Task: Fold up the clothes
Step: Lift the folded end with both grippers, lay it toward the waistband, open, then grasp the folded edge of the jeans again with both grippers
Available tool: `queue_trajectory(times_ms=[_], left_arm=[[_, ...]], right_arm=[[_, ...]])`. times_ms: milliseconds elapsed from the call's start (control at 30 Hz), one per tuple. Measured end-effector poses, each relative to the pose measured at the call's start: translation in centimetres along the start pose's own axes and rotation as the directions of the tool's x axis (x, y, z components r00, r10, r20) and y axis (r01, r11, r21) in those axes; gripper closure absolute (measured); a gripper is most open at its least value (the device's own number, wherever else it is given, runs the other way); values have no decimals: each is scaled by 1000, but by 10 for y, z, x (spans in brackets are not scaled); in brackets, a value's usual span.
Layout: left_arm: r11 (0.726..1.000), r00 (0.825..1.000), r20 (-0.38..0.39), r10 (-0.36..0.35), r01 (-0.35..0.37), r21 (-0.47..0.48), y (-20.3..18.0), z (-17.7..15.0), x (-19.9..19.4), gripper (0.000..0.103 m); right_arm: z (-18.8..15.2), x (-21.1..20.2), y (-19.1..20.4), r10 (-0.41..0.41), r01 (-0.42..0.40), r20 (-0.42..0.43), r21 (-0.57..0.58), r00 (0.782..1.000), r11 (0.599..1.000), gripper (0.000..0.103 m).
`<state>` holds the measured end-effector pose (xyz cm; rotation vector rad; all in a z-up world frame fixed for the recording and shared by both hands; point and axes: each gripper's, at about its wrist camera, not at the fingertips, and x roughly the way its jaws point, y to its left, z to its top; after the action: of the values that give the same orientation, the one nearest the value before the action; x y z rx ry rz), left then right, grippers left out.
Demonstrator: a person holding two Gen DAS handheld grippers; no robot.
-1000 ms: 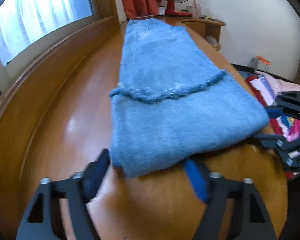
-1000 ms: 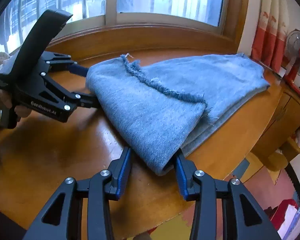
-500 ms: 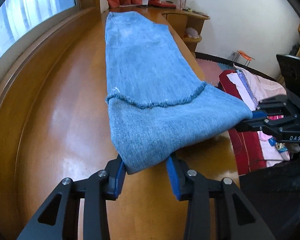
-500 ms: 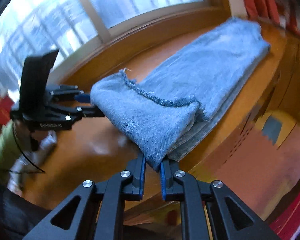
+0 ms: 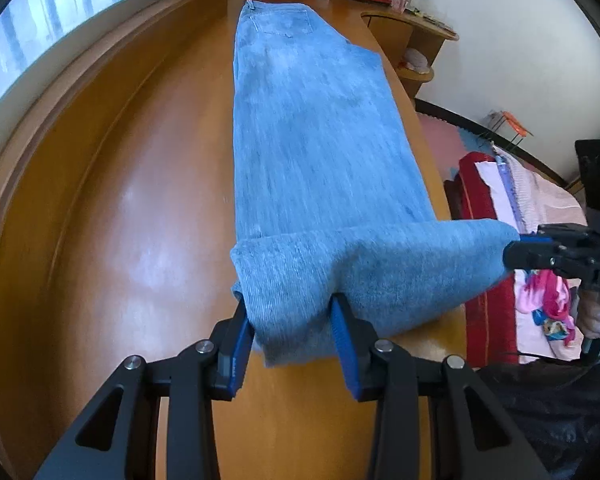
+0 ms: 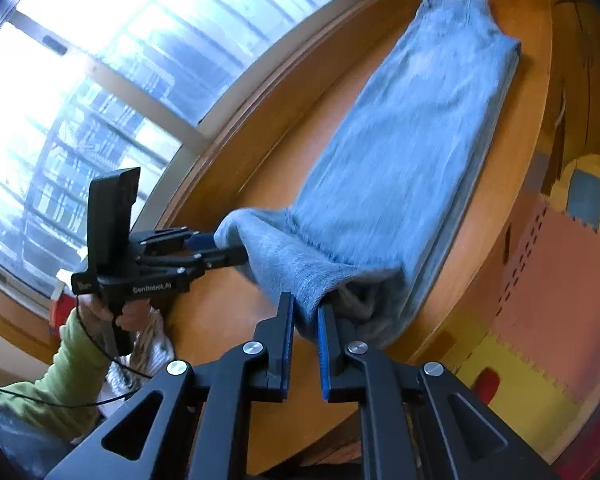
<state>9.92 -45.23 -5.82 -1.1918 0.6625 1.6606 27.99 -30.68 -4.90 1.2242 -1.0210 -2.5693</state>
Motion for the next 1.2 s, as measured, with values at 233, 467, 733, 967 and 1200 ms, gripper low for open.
queue_trajectory(times_ms=[233,467,733,967,1200], left_arm=[[999,999,17,46,-46,-4,-3,39,28,68],[993,993,22,118,-118,4,-6,56,60,65],[986,983,85,162,-158,-49,-7,48,48,61],[967,955,153,253,-248,-52,-5,51,30,61],[962,956,120,269,-260,-87,4,51,51,42]], right_arm=[[24,11,-25,-96,96,51,-9,994,995,92],[36,39,-47,-252,255,45,-74,967,964,92],[34,41,-36,-323,329,65,-235,944,914,92],[31,22,-3,-329,377,187,-388,926,841,73],[37,59,-23,-357,376,125,-425,926,824,72]])
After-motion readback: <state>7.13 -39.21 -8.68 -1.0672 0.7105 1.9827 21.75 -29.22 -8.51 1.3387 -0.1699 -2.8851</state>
